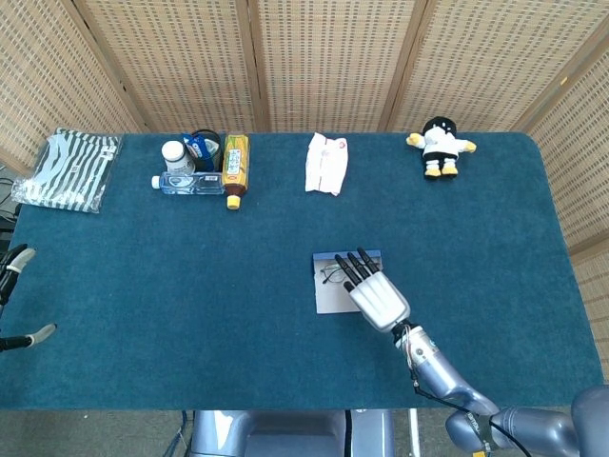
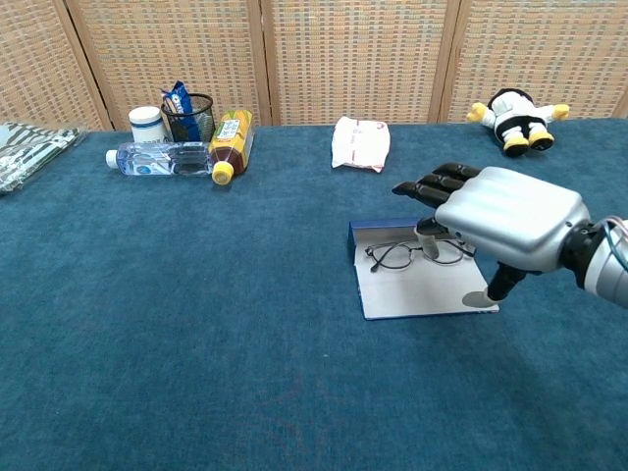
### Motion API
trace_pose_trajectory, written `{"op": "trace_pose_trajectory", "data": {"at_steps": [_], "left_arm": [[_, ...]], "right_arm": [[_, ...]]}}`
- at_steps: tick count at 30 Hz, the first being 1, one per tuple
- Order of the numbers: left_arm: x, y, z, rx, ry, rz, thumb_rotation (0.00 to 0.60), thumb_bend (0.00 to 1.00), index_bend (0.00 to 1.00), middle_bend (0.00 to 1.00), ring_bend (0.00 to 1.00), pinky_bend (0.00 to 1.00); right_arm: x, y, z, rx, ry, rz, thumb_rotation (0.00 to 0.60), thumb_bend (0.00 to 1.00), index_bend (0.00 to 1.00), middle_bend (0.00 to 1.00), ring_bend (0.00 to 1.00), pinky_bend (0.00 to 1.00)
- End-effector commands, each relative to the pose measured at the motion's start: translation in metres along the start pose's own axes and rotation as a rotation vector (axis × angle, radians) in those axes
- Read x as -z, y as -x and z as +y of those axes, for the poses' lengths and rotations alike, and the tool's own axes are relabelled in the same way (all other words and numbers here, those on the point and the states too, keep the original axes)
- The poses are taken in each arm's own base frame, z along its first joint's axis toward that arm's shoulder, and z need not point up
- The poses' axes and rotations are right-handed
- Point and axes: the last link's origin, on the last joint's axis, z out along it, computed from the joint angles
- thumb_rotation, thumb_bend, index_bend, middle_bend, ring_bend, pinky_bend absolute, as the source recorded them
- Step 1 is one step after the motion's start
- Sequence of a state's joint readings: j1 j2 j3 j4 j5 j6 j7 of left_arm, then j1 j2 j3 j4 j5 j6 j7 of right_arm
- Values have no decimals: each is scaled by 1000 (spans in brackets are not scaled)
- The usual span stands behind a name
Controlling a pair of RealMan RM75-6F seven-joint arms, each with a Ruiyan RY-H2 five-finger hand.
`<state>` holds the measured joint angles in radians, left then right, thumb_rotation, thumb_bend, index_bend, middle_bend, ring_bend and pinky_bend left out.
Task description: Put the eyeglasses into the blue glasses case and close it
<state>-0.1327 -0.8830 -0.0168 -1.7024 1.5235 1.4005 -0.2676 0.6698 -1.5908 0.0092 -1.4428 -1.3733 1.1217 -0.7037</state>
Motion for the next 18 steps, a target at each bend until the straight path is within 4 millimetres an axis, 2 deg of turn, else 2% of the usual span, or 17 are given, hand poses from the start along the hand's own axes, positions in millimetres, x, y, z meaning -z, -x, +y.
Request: {"op": "trace_pose_trajectory", "data": {"at_steps": [1,10,18], "left_arm": [[0,0,0,1,0,1,600,0,0,0,0,0],[-1,0,-2,3,-8,-1,600,0,0,0,0,0],[-5,1,-3,0,-18,-10,600,0,0,0,0,0]], "right_arm": [[-1,7,-4,-14,15,-5,600,208,408,0,0,0],[-11,21,-13,-47,35,-29,600,260,408,1,0,0],[-16,27,-18,-43,22,-34,600,260,408,1,0,0]]}}
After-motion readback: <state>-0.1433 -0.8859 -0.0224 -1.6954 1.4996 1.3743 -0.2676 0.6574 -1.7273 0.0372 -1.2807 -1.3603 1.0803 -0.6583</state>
